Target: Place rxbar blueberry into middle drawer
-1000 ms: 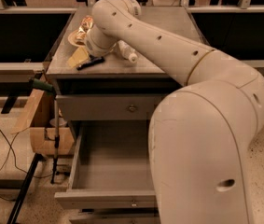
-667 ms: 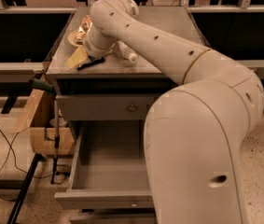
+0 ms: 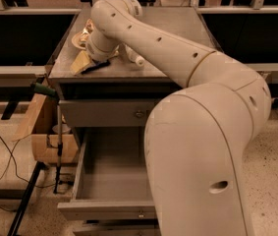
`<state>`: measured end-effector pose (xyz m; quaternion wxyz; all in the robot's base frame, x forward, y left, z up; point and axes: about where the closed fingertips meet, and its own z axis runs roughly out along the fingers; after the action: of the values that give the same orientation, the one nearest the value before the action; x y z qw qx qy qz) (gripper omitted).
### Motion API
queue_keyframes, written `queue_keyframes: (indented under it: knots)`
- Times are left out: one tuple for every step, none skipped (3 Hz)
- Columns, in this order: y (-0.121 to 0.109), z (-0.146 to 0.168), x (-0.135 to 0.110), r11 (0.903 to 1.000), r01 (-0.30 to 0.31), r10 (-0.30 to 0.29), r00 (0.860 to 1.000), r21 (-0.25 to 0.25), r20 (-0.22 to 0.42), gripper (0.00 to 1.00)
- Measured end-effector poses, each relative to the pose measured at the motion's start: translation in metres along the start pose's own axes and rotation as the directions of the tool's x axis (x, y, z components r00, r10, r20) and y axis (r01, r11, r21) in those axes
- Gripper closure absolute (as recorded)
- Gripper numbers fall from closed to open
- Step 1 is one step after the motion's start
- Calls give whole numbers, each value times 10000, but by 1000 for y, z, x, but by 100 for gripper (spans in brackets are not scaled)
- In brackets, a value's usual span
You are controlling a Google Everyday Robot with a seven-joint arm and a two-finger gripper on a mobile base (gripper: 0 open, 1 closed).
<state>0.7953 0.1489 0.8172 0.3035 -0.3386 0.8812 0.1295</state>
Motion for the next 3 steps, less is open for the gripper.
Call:
queue_keyframes:
  knots:
    - [0, -4, -2, 10000, -34, 34, 10000, 31, -22, 41]
    - [0, -11, -8, 10000, -35, 35, 10000, 31, -21, 66]
    - [1, -16, -11, 10000, -17, 17, 10000, 30, -17, 96]
